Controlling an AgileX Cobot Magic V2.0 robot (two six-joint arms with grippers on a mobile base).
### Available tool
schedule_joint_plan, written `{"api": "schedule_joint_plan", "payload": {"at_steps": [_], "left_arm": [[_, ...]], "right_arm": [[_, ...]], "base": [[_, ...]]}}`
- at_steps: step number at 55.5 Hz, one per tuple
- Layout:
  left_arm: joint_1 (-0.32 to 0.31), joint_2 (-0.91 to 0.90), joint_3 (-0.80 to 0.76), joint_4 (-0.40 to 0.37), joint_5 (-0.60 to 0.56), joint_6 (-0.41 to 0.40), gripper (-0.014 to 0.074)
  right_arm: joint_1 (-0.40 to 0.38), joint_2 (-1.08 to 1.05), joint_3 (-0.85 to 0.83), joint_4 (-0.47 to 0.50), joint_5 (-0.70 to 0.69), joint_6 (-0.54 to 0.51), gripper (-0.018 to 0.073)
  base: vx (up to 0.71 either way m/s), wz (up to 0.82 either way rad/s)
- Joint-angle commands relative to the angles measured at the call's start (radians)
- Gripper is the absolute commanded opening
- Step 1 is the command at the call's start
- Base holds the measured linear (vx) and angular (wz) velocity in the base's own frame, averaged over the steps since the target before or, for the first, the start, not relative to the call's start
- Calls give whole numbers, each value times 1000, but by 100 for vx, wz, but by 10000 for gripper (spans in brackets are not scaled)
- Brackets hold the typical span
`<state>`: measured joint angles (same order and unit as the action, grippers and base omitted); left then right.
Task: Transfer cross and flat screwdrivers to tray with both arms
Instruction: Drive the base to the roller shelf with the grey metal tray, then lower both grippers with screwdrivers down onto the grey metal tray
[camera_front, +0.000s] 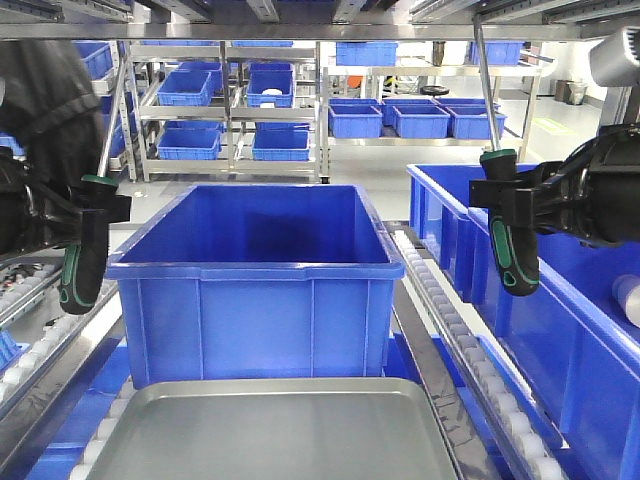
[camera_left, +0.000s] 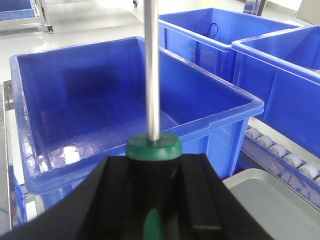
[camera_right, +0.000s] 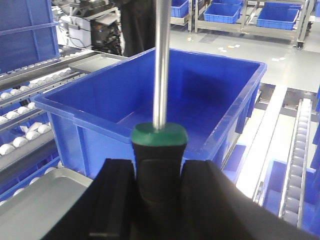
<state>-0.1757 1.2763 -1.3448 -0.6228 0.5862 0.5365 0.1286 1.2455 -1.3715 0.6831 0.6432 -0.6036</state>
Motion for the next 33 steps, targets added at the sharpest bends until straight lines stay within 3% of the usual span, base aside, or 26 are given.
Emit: {"api": "schedule_joint_plan", "payload": {"at_steps": [1, 12, 25, 33], "left_arm": [[-4, -35, -37, -38, -73, -7, 3], [-4, -26, -37, -38, -80, -7, 3], [-4, -7, -37, -42, -66, -14, 3], [-4, 78, -37, -52, 114, -104, 3]], "right_arm": [[-2, -26, -36, 54, -76, -5, -7], [-2, 0, -36, 144, -70, -5, -7], [19, 88, -36, 156, 14, -5, -7], [119, 173, -36, 107, 32, 43, -7]], "base": [[0, 0], [0, 0], [0, 0], [0, 0]]}}
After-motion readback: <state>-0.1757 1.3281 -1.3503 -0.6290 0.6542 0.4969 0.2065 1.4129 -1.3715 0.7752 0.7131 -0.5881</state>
